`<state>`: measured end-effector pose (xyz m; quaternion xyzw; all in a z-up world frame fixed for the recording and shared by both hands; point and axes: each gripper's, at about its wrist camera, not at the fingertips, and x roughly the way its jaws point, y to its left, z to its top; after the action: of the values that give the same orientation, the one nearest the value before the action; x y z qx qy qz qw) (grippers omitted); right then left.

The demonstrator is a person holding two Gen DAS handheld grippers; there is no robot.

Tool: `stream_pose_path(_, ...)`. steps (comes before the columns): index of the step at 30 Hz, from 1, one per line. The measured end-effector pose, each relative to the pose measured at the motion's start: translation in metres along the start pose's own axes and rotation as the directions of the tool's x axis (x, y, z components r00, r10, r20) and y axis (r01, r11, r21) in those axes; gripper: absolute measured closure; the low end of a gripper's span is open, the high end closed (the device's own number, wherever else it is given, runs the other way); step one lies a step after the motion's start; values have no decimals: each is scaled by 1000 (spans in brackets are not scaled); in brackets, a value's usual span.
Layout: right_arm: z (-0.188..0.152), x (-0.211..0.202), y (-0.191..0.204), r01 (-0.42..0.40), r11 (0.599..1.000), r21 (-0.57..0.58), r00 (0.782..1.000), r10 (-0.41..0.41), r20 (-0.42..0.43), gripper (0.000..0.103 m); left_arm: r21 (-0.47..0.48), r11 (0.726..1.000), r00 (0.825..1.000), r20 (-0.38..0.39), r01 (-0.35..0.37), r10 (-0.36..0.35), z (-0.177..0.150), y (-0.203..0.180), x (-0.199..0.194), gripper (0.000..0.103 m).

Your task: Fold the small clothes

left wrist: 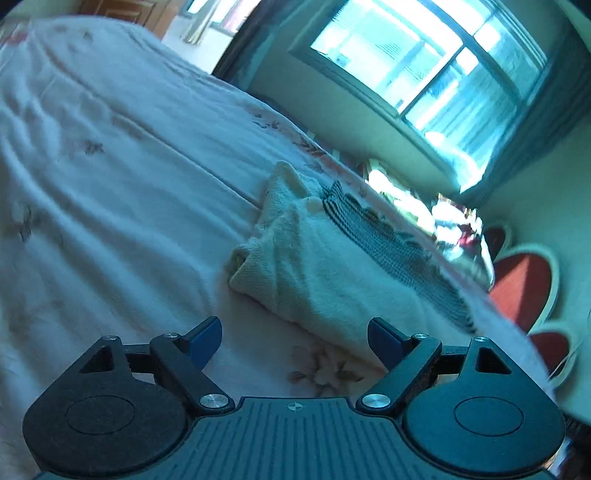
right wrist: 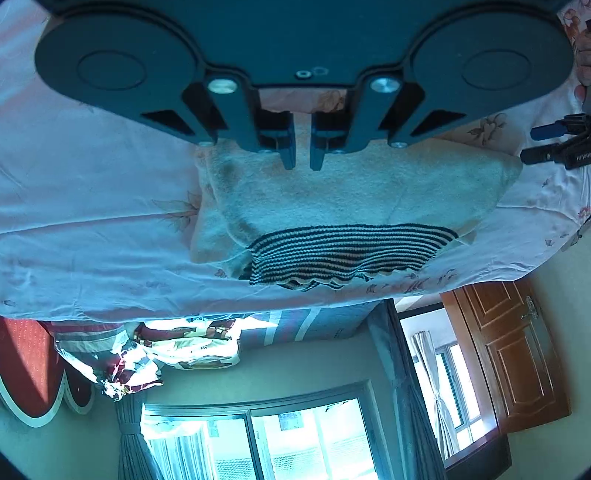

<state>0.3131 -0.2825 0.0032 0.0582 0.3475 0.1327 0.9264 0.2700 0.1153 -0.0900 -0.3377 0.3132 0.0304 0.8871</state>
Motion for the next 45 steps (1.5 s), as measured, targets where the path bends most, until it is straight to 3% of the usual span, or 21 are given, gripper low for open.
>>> stream_pose_path(3,3,6,8,-24,1000,4,1000,24,-4,94,-210,975,998,17,69,-67,-1,17,18,17)
stream_pose_path(10,18,35,18,-103,992,66,994,104,-12,94,-258,962,992,110,90,-63,5,14,48,18)
stream_pose_path(12,23,49,23,-133,988,75,991,134,-12,94,-258,964,993,106,69,-43,14,10,59,30)
stream_pose_path(14,27,65,30,-165,983,78,986,166,-15,95,-300,952,995,95,56,-29,19,18,67,59)
stream_pose_path(16,29,82,38,-193,978,75,981,195,-16,96,-340,938,995,88,66,-38,21,28,73,69)
stream_pose_path(19,32,103,46,-209,974,82,977,211,-17,96,-298,953,996,76,61,-40,25,24,80,72)
stream_pose_path(20,32,110,49,-212,973,87,977,214,-19,96,-297,953,996,72,65,-45,25,24,81,81)
stream_pose_path(21,33,115,50,-214,973,91,976,217,-23,96,-326,942,996,68,79,-60,25,26,80,84)
stream_pose_path(23,32,123,52,-207,973,97,977,212,-36,97,-358,913,978,147,194,-150,27,28,67,85)
stream_pose_path(24,30,126,52,-199,976,88,978,204,-48,98,-310,929,973,169,205,-158,28,23,62,85)
stream_pose_path(25,27,132,52,-172,982,72,981,178,-81,102,-283,943,980,147,173,-136,27,21,65,85)
stream_pose_path(27,20,139,45,-174,981,83,979,182,-94,103,-337,934,992,79,116,-95,21,35,78,85)
stream_pose_path(28,19,139,43,-184,979,93,977,193,-94,103,-364,920,989,87,144,-120,19,42,82,86)
stream_pose_path(34,19,137,45,-175,983,50,979,179,-93,103,-372,909,982,98,188,-163,20,35,87,86)
stream_pose_path(36,18,137,45,-174,983,54,980,178,-88,103,-353,902,969,119,247,-219,25,28,83,86)
stream_pose_path(41,19,139,41,-180,978,101,978,189,-90,103,-353,850,921,139,391,-365,41,10,77,86)
stream_pose_path(45,19,141,33,-200,968,152,973,215,-90,103,-325,849,909,133,417,-395,45,-4,77,86)
